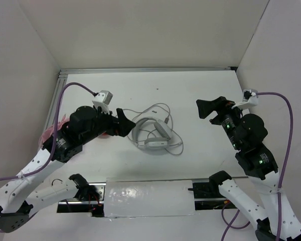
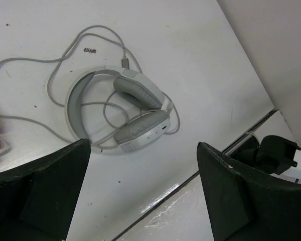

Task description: Wrap the headphones

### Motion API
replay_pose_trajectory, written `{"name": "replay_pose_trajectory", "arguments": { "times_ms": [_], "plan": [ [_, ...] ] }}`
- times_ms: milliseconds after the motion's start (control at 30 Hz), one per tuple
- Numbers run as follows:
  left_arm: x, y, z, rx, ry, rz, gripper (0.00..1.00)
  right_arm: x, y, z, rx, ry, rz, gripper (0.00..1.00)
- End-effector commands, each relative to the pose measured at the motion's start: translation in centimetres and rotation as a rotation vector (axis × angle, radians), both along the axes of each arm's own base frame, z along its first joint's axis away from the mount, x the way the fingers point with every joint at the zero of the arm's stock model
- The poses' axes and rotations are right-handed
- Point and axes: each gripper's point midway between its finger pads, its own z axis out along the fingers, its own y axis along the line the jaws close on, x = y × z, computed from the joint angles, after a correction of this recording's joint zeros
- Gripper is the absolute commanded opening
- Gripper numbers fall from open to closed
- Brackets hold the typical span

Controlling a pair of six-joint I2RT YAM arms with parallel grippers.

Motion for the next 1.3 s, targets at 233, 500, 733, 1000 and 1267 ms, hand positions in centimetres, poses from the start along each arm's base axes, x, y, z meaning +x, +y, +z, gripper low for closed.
{"name": "replay_pose_trajectory", "arguments": {
  "times_ms": [233,500,733,1000,1267],
  "plan": [
    [5.2,1.0,-6.6,0.044,0.218,0.049,0.99,2.6,-1.1,-4.6,-0.071,0.175,-0.123,1.0],
    [9.1,0.3,-12.9,0.119,0.337,-0.007,0.99,3.4,-2.2,-7.1,-0.068,0.208,-0.196,1.0],
    [11.5,-0.8,-17.9,0.174,0.435,-0.069,0.99,3.5,-2.0,-9.3,-0.081,0.236,-0.179,1.0],
    [13.9,-3.5,-23.1,0.259,0.476,-0.15,0.98,3.6,-2.3,-11.2,-0.111,0.275,-0.187,1.0],
    [14.9,-4.5,-25.6,0.378,0.499,-0.135,0.29,3.1,-2.8,-11.7,-0.134,0.283,-0.189,1.0]
  ]
}}
